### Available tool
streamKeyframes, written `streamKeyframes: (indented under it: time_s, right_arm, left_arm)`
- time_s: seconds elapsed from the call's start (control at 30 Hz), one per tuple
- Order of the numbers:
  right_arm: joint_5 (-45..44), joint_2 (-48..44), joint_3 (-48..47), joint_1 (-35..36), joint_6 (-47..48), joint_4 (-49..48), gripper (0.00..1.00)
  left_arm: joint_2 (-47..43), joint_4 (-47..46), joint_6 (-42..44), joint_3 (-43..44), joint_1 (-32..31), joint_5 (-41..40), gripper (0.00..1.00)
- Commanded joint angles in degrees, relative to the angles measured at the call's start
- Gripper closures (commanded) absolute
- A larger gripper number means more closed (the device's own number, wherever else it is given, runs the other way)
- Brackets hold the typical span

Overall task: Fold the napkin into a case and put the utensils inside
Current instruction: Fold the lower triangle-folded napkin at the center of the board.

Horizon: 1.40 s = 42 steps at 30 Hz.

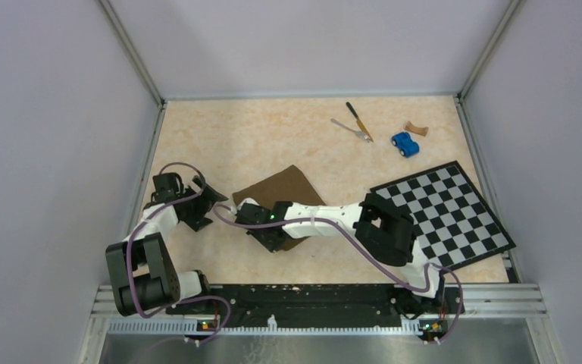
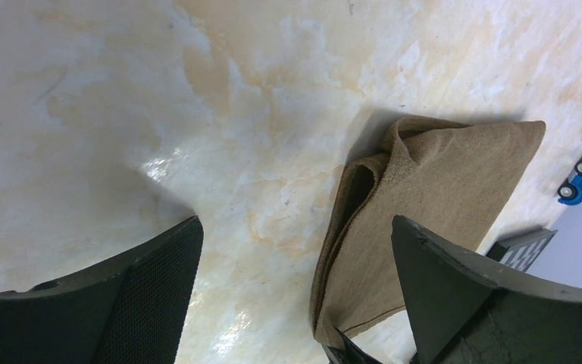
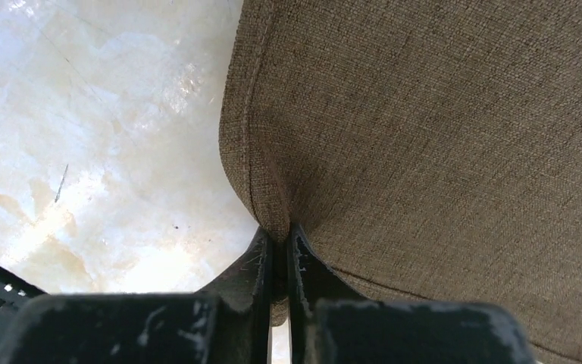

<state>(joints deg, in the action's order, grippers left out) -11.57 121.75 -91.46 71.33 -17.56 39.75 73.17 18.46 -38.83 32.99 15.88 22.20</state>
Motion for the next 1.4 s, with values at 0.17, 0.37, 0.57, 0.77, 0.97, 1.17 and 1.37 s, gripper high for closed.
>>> streamKeyframes:
  time_s: [0.17, 0.37, 0.57, 0.77, 0.97, 1.17, 1.37]
  right_arm:
    - [9.58, -12.82, 12.70, -5.17, -1.88, -17.56, 1.00]
    - [28.60, -20.46, 24.43, -14.57, -9.95, -31.76, 1.00]
    - [37.81, -24.02, 32.41, -19.12, -16.31, -43.73, 1.00]
    - [40.60, -26.47, 36.58, -21.16, -19.00, -49.40, 1.00]
    - [41.78, -28.11, 38.64, -22.23, -19.67, -52.00, 1.00]
    - [43.45, -27.57, 40.14, -22.50, -19.94, -54.63, 1.00]
    - [45.35, -27.50, 43.09, -22.47, -20.50, -58.32, 1.00]
  left_arm:
    - [3.86, -8.94, 4.92, -3.12, 0.46, 16.54, 0.01]
    - [1.76, -14.61, 1.98, -5.99, 0.29, 20.78, 0.01]
    - [6.25, -28.08, -6.16, -10.20, -0.85, 26.16, 0.01]
    - [12.69, -33.63, -8.20, -8.25, -4.26, 23.53, 0.06]
    - [14.18, -34.10, -9.30, -6.25, -5.86, 18.06, 0.20]
    - [15.14, -34.44, -9.44, -3.86, -7.18, 16.32, 0.44]
    - [15.75, -33.14, -8.52, -1.09, -7.64, 15.55, 0.50]
